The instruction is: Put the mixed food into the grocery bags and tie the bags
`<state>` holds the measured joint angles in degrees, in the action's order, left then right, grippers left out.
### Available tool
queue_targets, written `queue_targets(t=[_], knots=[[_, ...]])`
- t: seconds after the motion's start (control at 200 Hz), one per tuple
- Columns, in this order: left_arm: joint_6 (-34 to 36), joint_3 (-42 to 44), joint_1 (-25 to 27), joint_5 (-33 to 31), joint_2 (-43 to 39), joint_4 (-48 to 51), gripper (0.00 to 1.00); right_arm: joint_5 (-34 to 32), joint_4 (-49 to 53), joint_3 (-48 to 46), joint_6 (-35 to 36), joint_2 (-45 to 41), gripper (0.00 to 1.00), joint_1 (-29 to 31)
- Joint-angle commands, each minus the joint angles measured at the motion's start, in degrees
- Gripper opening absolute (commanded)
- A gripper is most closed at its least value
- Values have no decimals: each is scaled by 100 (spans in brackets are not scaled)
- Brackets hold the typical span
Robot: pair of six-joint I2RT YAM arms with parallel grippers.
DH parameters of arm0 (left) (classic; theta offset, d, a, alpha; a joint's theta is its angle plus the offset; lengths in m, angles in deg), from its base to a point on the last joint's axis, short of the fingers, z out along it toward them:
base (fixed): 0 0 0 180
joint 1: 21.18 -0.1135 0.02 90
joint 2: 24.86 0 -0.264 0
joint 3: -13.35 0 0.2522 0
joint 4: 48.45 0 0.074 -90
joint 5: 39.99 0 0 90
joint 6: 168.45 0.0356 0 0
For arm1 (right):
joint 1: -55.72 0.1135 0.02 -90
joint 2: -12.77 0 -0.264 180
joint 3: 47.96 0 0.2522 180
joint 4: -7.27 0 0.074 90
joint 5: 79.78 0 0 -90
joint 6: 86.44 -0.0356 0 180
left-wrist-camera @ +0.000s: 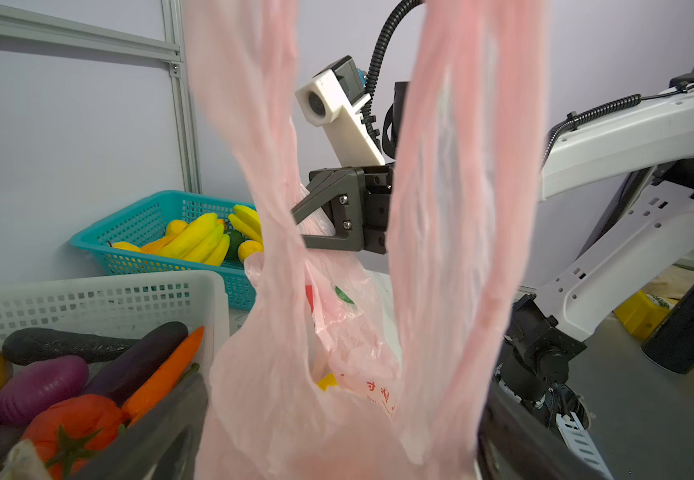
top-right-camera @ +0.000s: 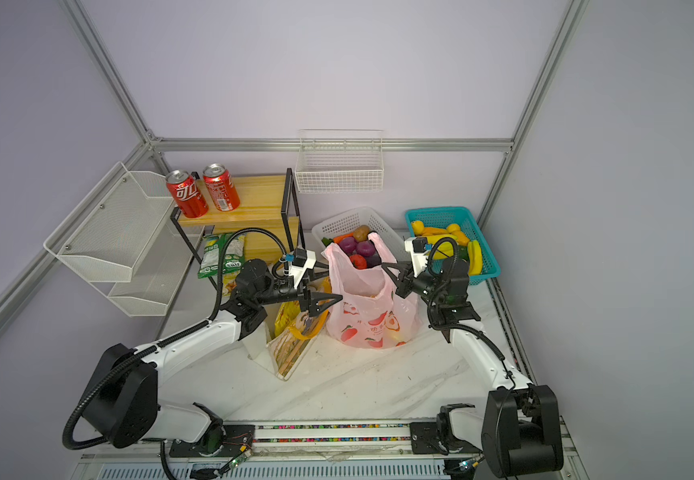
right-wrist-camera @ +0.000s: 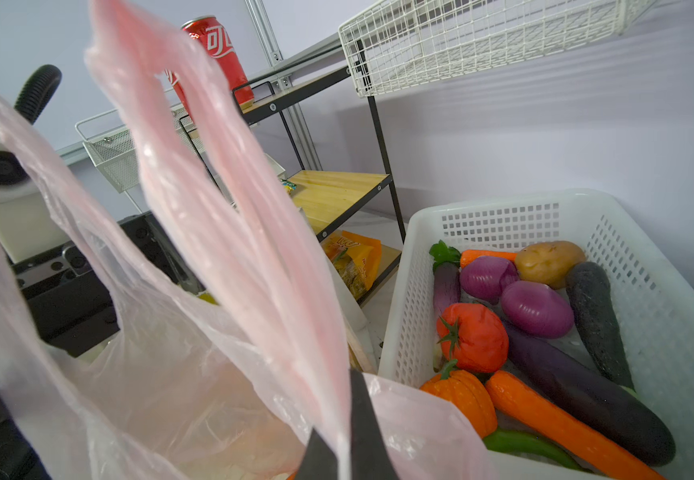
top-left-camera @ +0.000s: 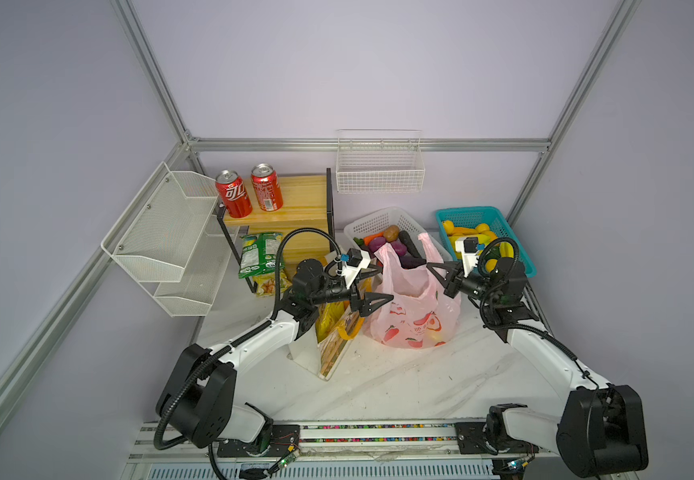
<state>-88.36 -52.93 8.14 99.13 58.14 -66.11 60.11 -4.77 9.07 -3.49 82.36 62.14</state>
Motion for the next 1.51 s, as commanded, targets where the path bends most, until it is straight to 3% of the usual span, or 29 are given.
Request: queue_targets(t=[0.0, 0.22, 0.375, 0.74, 0.93, 1.035, 1.11, 1.295, 1.5], knots=[[-148, -864, -32, 263, 246, -569, 95, -18, 39, 134, 106, -74, 0, -26], [-200, -1238, -187, 462, 646, -893, 94, -45, 67, 123, 138, -94, 0, -25], [-450, -1473, -251, 617, 858, -962, 89, -67, 76, 115, 154, -62, 0, -26], [-905, -1532, -234, 522, 1127, -1529, 51, -111, 80, 86, 136, -115, 0, -26], [-860, -1582, -200, 473, 1145, -1392, 37, -85, -108, -2, -117, -157, 0, -28], [-274, -1693, -177, 501, 960, -411, 18, -251, 192, 71, -126, -194, 0, -26], [876, -1888, -102, 365, 751, 925, 8, -315, 471, 138, -34, -244, 0, -26], [3308, -2822, 334, -590, 589, 4000, 2, -280, 519, 153, -60, -255, 0, -24], [4822, -4294, 847, -1895, 1061, 6425, 0, -132, 784, 318, 142, -112, 0, -26]])
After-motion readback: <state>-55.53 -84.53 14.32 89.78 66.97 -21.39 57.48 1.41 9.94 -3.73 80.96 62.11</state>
